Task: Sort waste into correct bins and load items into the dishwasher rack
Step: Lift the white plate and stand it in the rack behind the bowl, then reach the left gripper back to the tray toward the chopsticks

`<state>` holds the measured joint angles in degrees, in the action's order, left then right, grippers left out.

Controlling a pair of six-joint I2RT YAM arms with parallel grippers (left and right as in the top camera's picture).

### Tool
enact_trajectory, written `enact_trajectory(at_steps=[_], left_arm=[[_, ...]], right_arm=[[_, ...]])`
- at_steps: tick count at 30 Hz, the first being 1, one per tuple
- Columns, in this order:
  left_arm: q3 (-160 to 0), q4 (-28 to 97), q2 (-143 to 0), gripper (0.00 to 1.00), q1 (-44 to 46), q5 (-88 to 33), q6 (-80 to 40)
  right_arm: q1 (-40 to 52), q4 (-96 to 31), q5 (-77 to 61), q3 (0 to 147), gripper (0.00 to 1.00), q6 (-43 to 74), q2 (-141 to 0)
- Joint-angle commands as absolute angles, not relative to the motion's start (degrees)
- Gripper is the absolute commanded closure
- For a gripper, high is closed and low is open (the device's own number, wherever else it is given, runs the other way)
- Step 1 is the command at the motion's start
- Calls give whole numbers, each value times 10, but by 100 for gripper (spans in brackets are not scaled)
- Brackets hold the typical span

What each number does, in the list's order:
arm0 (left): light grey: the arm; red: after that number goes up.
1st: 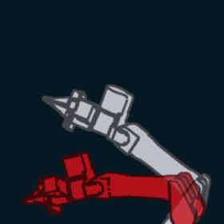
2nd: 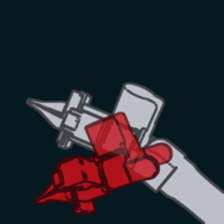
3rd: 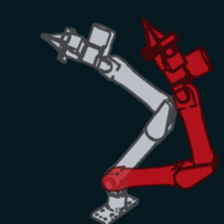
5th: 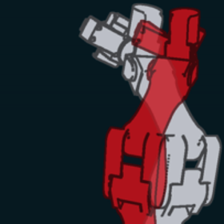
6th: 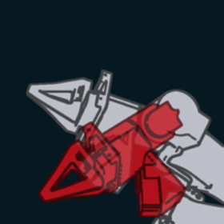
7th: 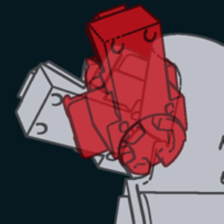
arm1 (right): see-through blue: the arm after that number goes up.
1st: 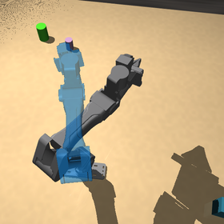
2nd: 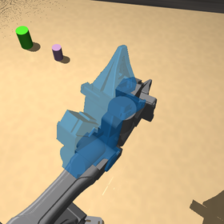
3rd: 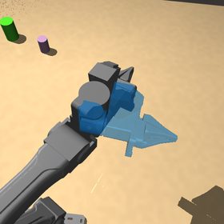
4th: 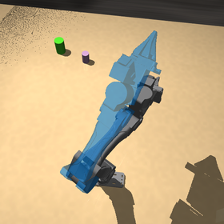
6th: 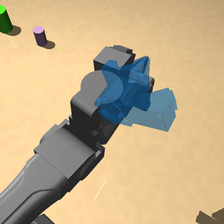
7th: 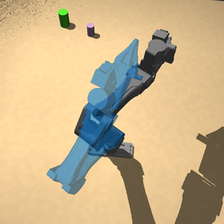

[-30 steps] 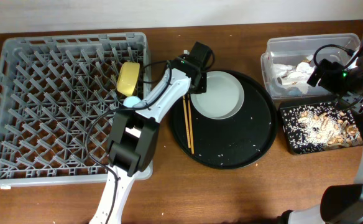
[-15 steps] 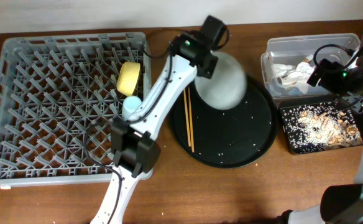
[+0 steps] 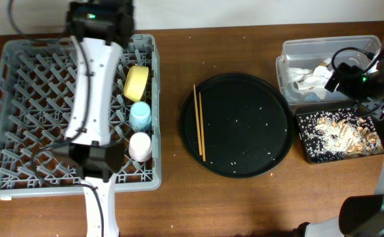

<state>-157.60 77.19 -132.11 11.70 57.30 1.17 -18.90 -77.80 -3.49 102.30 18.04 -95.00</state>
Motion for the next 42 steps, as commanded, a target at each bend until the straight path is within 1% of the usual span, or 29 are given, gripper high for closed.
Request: enact_trajectory(at_steps=[1, 4, 8, 10, 12, 14, 22, 24, 25, 26, 27, 28, 29, 30, 32, 33, 35, 37, 38, 40, 41, 42], left_arm=[[-1556, 775, -1322, 99, 92, 523, 18], [-1508, 767, -1322, 100, 89, 555, 18], [-1432, 727, -1322, 100, 72, 591, 18], [-1423, 717, -1322, 100, 66, 591, 18], [-1423, 712, -1322, 99, 66, 579, 18], [-1417, 712, -1322, 100, 66, 537, 18], [-1358, 710, -1322, 99, 75, 528, 18], [-1358, 706, -1322, 99, 81, 485, 18], [-1358, 706, -1322, 91, 84, 468, 18], [-1358, 705, -1322, 77, 85, 458, 18], [-1358, 706, -1322, 59, 86, 458, 18], [-1358, 706, -1322, 45, 86, 458, 18], [-1359, 705, -1320, 34, 86, 458, 18], [-1362, 705, -1315, 29, 90, 449, 18], [-1383, 710, -1299, 26, 98, 376, 18], [-1407, 720, -1284, 25, 105, 314, 18], [-1447, 739, -1242, 23, 130, 129, 30], [-1447, 757, -1222, 23, 153, 2, 33], [-1445, 792, -1221, 23, 181, -67, 33], [-1416, 829, -1227, 23, 223, -44, -13], [-1371, 829, -1228, 23, 248, -32, -67], [-1328, 816, -1228, 24, 264, -32, -94]], right_arm=[[-192, -778, -26, 1022, 2, 183, -940], [-192, -778, -26, 1022, 2, 183, -940], [-192, -778, -26, 1022, 2, 183, -940], [-192, -778, -26, 1022, 2, 183, -940], [-192, -778, -26, 1022, 2, 183, -940], [-192, -778, -26, 1022, 1, 183, -940], [-192, -778, -26, 1022, 2, 183, -940], [-192, -778, -26, 1022, 2, 183, -940], [-192, -778, -26, 1022, 2, 183, -940], [-192, -778, -25, 1022, 2, 183, -940], [-191, -778, -26, 1022, 2, 183, -940], [-192, -778, -26, 1022, 1, 183, -940], [-192, -778, -26, 1022, 2, 183, -940], [-192, -778, -26, 1022, 2, 183, -940], [-192, -778, -26, 1022, 2, 183, -940], [-192, -778, -26, 1022, 2, 183, -940], [-192, -778, -26, 1022, 2, 183, -940], [-192, -778, -26, 1022, 2, 183, -940], [-192, -778, -26, 1022, 2, 183, -940], [-192, -778, -26, 1022, 2, 183, -940], [-192, -778, -26, 1022, 2, 183, -940], [-192, -778, -26, 1022, 2, 183, -940]])
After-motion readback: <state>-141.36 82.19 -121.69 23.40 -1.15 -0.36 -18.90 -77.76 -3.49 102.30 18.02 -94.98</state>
